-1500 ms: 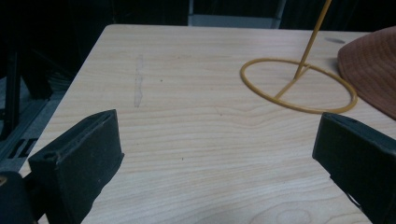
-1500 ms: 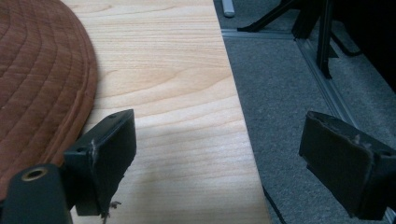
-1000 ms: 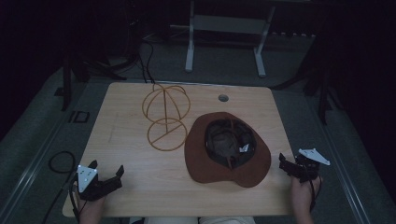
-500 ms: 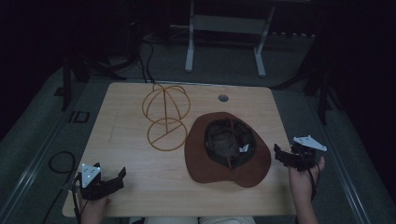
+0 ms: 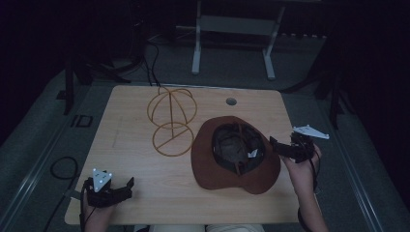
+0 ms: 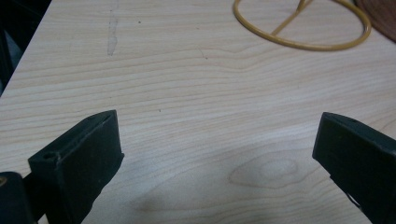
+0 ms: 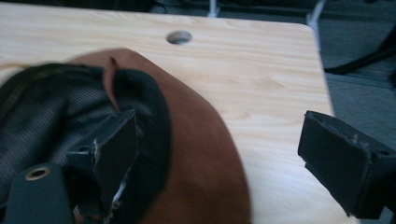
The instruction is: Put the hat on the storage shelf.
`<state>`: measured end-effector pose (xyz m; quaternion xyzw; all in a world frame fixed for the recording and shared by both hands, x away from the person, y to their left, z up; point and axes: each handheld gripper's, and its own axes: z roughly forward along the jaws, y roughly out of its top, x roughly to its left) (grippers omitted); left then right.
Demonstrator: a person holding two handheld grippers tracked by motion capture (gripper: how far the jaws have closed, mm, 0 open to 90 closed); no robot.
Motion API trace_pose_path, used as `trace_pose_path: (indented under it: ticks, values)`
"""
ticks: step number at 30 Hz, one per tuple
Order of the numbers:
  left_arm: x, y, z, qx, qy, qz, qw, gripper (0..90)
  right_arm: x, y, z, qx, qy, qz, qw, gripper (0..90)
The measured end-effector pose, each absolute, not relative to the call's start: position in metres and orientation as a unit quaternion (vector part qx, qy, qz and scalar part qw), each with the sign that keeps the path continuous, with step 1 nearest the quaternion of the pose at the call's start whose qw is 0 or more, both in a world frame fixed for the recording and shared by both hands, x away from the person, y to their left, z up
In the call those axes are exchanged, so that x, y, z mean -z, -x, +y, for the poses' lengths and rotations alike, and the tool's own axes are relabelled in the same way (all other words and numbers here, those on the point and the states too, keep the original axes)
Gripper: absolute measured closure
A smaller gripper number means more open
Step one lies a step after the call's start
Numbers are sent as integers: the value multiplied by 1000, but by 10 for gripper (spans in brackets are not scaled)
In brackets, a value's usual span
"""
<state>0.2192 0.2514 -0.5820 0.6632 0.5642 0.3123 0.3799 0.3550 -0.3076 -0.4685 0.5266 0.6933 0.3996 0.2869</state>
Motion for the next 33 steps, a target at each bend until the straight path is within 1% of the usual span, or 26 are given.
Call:
trace_pose_path:
  ticks: [3,4,6,10,11,13,17,19,21,23,25,27,28,29,32,33]
  values:
    - [582,-219,251,-309,-664,562,384,17,467,-357,-304,-402,-524,695,285,117]
    - [581,-219,250,-305,-667,560,385,17,466,-366,-295,-402,-519,703,274,134]
    - [582,-219,249,-300,-668,559,388,17,465,-370,-291,-402,-515,709,266,139]
    - [581,-219,249,-297,-670,556,391,17,467,-381,-278,-404,-503,721,252,178]
    - [581,-219,249,-298,-671,555,393,18,468,-384,-274,-401,-500,726,250,181]
    - [580,-218,248,-298,-671,553,393,18,471,-391,-266,-383,-490,741,253,213]
    - [579,-217,249,-292,-673,548,401,18,481,-404,-257,-364,-486,757,242,230]
    - [579,-217,248,-292,-674,547,401,18,488,-411,-254,-344,-487,766,242,239]
    - [579,-217,248,-293,-674,547,401,18,495,-417,-252,-330,-485,772,243,284]
    - [579,-217,247,-290,-675,545,403,18,501,-423,-251,-319,-485,778,242,301]
    - [579,-217,247,-290,-676,546,402,18,505,-426,-251,-308,-487,781,241,319]
    - [579,-217,247,-290,-676,546,402,18,508,-427,-251,-307,-487,783,235,319]
    - [580,-217,247,-286,-678,546,401,18,508,-427,-251,-307,-487,783,235,338]
    - [580,-217,247,-283,-680,545,401,18,516,-430,-249,-291,-484,789,241,360]
    - [580,-218,246,-280,-681,545,401,18,522,-432,-246,-277,-485,792,246,379]
    - [580,-218,245,-281,-680,546,400,18,524,-433,-245,-269,-484,795,250,402]
